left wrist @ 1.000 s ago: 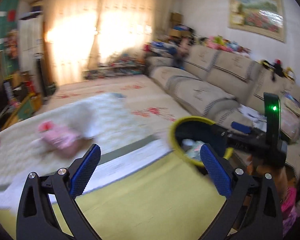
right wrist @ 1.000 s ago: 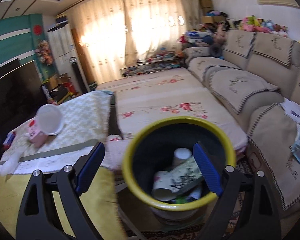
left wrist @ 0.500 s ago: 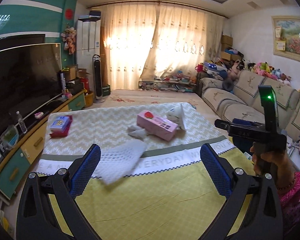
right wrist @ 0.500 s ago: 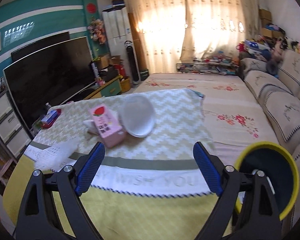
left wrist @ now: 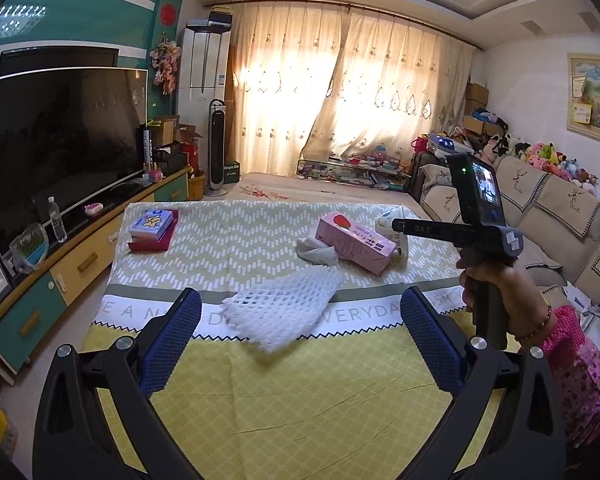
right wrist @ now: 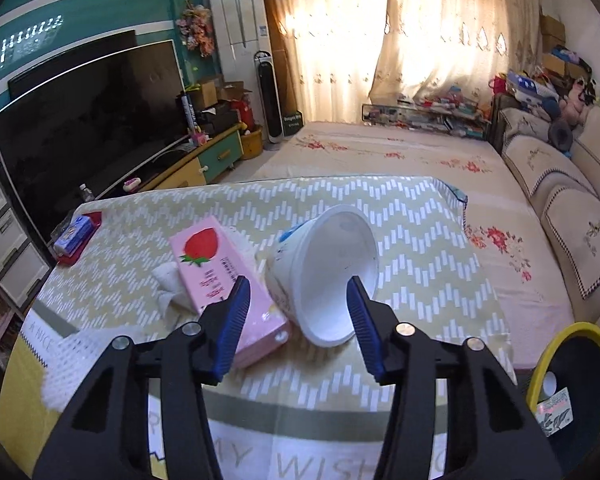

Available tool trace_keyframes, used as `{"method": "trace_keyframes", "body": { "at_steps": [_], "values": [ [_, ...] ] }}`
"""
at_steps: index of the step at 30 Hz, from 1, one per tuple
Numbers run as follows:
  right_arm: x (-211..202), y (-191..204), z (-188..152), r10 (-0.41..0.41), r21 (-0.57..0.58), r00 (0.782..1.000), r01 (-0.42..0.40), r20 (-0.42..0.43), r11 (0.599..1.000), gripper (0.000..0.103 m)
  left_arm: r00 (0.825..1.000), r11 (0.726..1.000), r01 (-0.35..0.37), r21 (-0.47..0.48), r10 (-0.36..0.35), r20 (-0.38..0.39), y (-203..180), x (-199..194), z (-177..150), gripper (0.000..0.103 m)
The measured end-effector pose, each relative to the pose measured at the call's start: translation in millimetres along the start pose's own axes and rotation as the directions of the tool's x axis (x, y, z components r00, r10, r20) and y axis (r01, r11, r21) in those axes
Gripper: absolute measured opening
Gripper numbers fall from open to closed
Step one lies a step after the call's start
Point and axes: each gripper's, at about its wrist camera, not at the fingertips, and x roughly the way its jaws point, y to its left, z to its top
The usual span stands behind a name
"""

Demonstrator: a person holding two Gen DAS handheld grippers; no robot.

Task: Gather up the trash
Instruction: 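Grasp the white paper bowl by its rim with the right gripper, then carry the paper bowl with the right gripper into the bin and release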

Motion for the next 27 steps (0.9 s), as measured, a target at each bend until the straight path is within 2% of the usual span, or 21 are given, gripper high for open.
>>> {"method": "trace_keyframes", "body": {
  "at_steps": [5,10,13,16,27],
  "values": [
    [11,-3,2,0.005,0.012,1.0,-0.005,-0.016,1.0,0.04,1.0,1.0,-0.004,-0.008,0.004,-0.004,4,2,-2,0.098],
    [16,-3,3,0.014,0.009,1.0,-0.014,-0.025,1.0,0.04,1.0,1.0,0.003,-0.003,-0.003,-0.005,0,3,-2,0.098],
    [18,-1,3,0.021,0.005,0.999,-0.021,-0.03,1.0,0.018,1.0,1.0,0.005,0.003,-0.005,-0.006,-4,3,-4,0.098],
    [14,-2,2,0.028,0.013,0.999,-0.027,-0.019,1.0,0.007,1.0,1.0,0.004,0.007,-0.004,-0.008,-6,4,-4,0.098],
    [-50,-4,-6,0.015,-0.004,0.997,-0.015,0.076,1.0,0.005,1.0,1.0,0.02,0.014,-0.019,-0.016,-13,8,-5,0.098]
  ]
}}
